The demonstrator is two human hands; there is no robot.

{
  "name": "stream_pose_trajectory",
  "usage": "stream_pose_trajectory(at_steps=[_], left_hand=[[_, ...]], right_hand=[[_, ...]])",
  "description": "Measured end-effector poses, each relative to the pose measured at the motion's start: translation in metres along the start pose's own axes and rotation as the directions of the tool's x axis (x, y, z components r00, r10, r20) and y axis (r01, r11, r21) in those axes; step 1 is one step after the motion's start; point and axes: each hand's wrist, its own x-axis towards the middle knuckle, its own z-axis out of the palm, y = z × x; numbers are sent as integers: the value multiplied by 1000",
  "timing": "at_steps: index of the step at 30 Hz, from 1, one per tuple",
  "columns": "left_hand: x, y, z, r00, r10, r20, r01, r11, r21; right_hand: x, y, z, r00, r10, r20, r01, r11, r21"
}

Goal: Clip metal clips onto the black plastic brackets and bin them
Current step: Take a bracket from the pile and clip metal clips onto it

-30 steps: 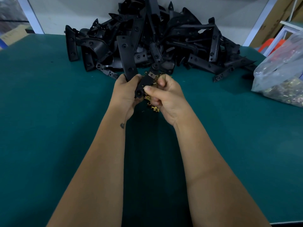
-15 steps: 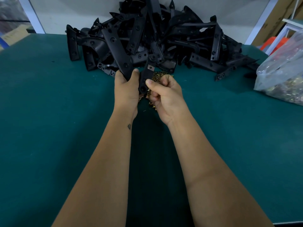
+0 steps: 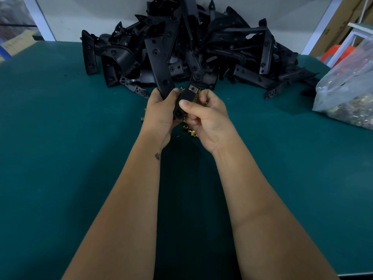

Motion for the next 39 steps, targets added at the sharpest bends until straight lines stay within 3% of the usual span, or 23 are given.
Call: stream_pose_trajectory(at_steps=[9, 17, 19, 20, 23, 27, 29, 31, 39], left_hand=[[-4, 1, -2, 999, -17, 37, 23, 986, -164], [-4, 0, -3, 997, -64, 53, 78, 942, -326], [-5, 1, 0, 998, -62, 20, 65, 909, -412], [-4, 2, 1, 998, -54, 8, 52, 890, -453], [-1, -1, 0, 999, -28, -20, 14, 852, -524], [0, -1, -1, 1000, -24, -16, 12, 859, -511], [0, -3, -1, 1000, -13, -20, 2, 879, -477], [0, -4, 0, 1000, -8, -26, -5, 885, -465], [-4, -4, 3, 1000, 8, -21, -17, 882, -470]], right_hand=[[1, 1, 3, 999, -35, -11, 34, 997, -65], [1, 1, 7, 1000, -5, 28, 3, 999, 52], [2, 3, 7, 998, -49, -27, 48, 998, -33], [2, 4, 7, 991, -118, -69, 106, 982, -158], [0, 12, 10, 916, -390, -97, 285, 801, -526], [-3, 19, 13, 865, -502, -10, 304, 540, -785], [-4, 21, 13, 810, -584, 54, 310, 347, -885], [-4, 21, 14, 755, -649, 90, 304, 226, -925], [-3, 23, 16, 689, -715, 121, 256, 84, -963]])
